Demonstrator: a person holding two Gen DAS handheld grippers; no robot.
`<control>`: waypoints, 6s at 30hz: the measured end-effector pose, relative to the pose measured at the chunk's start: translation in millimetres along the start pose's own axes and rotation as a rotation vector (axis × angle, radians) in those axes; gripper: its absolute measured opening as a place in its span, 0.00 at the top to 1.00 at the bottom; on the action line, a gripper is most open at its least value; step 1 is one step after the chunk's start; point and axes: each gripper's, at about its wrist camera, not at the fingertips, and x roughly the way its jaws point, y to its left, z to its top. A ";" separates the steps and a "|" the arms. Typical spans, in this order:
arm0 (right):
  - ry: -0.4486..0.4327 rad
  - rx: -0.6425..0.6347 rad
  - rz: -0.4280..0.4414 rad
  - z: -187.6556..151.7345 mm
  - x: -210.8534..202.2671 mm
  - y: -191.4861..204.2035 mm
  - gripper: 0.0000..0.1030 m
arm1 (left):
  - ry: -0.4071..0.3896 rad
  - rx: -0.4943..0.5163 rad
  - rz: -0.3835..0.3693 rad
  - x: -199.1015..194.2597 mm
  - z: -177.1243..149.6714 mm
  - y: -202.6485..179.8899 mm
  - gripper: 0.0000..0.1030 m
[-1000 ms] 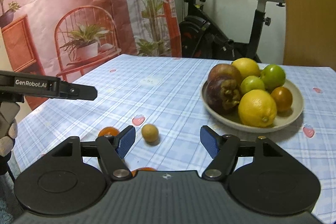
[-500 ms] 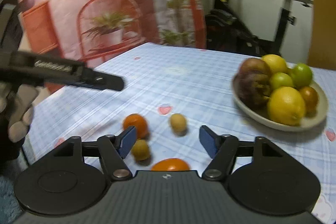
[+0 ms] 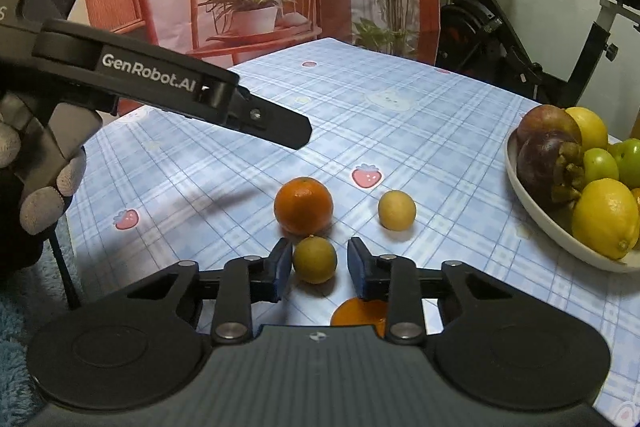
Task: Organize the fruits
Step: 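Grasp the small tan round fruit with the left tool, then carry the small tan fruit onto the plate and open left tool, then move the left tool back over the loose orange on the table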
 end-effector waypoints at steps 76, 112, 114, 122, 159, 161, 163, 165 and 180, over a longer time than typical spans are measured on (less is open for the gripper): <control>-0.362 0.513 -0.363 -40.9 -74.2 -177.9 0.71 | 0.115 0.321 -0.104 154.4 74.5 -162.9 0.61; -0.317 0.377 -0.247 -12.1 -79.5 -92.0 0.64 | -0.025 0.207 0.087 13.5 43.8 -58.9 0.22; -0.304 0.363 -0.243 -8.7 -77.0 -85.7 0.64 | -0.032 0.197 0.098 5.4 40.1 -51.6 0.21; -0.271 0.330 -0.207 2.9 -72.4 -65.3 0.63 | -0.071 0.170 0.089 -21.6 31.5 -34.5 0.21; -0.120 0.210 -0.118 20.0 -34.3 -31.4 0.63 | -0.031 -0.002 0.019 -17.8 18.4 14.3 0.27; -0.115 0.199 -0.104 20.3 -32.2 -29.1 0.63 | -0.025 -0.007 0.008 -16.8 17.0 15.6 0.29; -0.105 0.173 -0.106 20.0 -29.2 -25.1 0.63 | -0.018 -0.012 -0.001 -14.6 15.3 15.5 0.30; -0.102 0.159 -0.115 19.8 -27.9 -23.9 0.63 | -0.009 -0.014 -0.007 -11.5 13.4 15.4 0.30; -0.122 0.264 -0.192 7.9 -43.9 -50.2 0.63 | 0.018 -0.015 -0.029 -3.4 7.4 13.9 0.31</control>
